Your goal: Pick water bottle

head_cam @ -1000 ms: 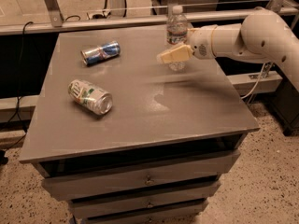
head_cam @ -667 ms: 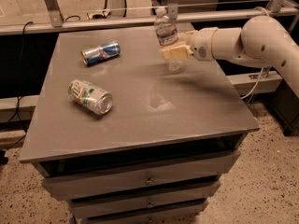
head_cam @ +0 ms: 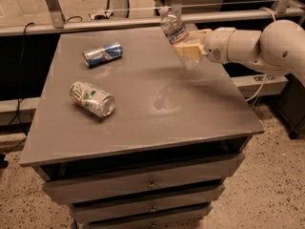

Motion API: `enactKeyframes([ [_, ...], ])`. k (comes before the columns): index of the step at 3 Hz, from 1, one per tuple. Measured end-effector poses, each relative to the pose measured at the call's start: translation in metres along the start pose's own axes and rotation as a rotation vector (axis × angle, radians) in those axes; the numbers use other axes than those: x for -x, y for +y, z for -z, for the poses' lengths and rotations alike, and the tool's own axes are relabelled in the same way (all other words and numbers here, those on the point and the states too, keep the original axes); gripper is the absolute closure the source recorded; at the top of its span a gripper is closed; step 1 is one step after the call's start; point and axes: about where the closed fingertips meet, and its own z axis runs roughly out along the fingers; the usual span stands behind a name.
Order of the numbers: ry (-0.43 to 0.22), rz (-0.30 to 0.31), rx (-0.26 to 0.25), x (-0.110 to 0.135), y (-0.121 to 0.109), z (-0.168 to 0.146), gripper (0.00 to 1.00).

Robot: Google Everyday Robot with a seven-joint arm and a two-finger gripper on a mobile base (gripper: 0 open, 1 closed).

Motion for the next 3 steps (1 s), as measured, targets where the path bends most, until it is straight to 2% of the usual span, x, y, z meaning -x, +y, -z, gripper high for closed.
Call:
enactKeyframes([
  [1, -0.033, 0.027, -0.005, 0.020, 0.003, 0.039, 1.00],
  [2, -0.061, 0.012, 0.013, 0.030, 0.006, 0.090, 1.00],
  [3, -0.058, 0.012, 0.025, 0.029, 0.009, 0.089, 1.00],
])
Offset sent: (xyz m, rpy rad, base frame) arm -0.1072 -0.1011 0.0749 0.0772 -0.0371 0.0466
